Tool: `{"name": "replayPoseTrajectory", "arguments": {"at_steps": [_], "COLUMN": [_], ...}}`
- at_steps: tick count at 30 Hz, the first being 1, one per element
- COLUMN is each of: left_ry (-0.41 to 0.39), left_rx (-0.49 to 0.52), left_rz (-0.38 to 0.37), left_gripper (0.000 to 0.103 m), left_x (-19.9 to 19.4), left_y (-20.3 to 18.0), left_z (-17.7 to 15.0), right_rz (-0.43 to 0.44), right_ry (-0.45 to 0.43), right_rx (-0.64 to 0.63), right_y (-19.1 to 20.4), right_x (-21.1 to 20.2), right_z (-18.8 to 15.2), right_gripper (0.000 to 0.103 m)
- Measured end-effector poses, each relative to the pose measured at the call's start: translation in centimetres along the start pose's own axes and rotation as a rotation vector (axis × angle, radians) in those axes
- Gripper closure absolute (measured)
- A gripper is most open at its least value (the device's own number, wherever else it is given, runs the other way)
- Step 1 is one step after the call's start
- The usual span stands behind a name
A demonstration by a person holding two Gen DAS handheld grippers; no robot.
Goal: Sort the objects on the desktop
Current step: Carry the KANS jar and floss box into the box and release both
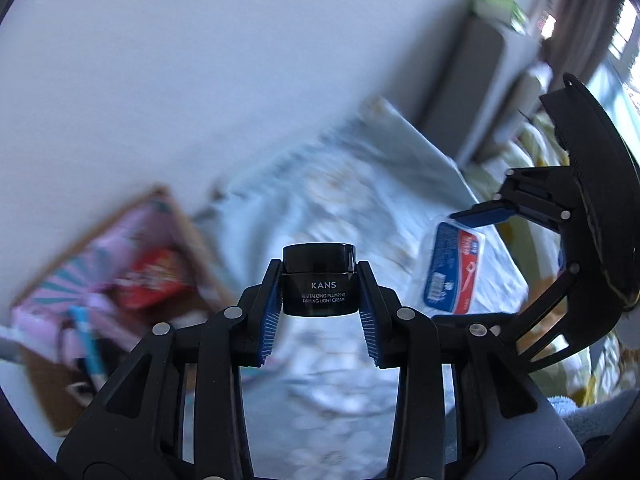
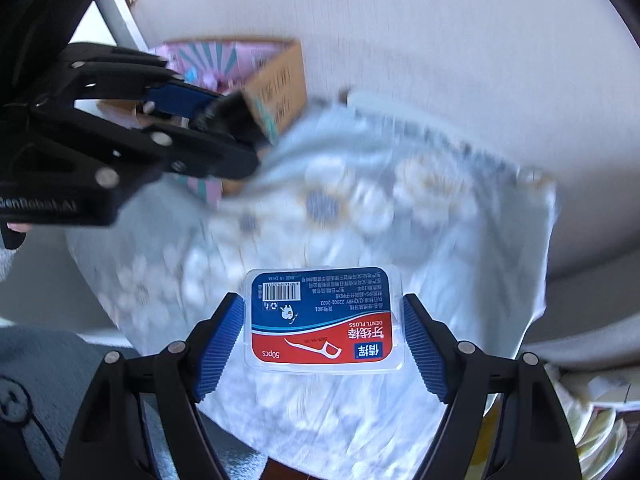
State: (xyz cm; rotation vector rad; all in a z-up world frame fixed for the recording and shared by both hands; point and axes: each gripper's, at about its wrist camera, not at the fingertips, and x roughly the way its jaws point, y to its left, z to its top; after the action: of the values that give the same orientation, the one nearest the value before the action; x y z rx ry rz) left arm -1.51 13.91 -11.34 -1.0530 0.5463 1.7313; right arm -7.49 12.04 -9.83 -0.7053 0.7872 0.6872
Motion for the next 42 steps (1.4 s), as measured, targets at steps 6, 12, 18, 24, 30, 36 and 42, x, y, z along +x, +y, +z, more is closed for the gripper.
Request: {"name": "replayPoseTrajectory", "arguments": {"at_steps": [6,12,18,24,30,36,42], "left_ry": [-0.077,-0.103,-0.062,-0.012,0.007,0.015,0.041], "left_rx": [-0.111,-0.23,-0.364,-0.463,-0.5,-0.514,-0.538], "left_rz": [0.111,0.206,0.276,0.316,0.313,0.298,0.314], "left_gripper": [0.07,0.07,0.07,0.07,0.07,0.07,0.025], "left_x": [-5.4,-8.6,-8.5,-7.4,-6.3,-5.7,-5.2], "left_y": [6.6,12.6,18.0,21.2,22.5,22.9,23.0], "left_z": [0.7,0.1,-2.6,-6.8,-8.8,-9.4,-9.0], "right_rz": [0.015,0.055,0.119,0.17,0.19,0.183,0.141], "right_ry": [-0.058,-0.114,-0.114,-0.034,0.049,0.078,0.08], "right_rx": [-0.053,-0.112,-0.169,-0.193,-0.167,-0.154,-0.135], "right_y": [0.7,3.8,8.9,13.0,14.1,14.1,13.8], "right_x": [-1.9,-2.5,0.0,3.9,7.3,8.7,8.8], "right_z": [7.0,14.5,19.1,21.2,21.2,20.5,20.6], "right_gripper": [0.027,0.027,0.027,0.027,0.027,0.027,0.026]}}
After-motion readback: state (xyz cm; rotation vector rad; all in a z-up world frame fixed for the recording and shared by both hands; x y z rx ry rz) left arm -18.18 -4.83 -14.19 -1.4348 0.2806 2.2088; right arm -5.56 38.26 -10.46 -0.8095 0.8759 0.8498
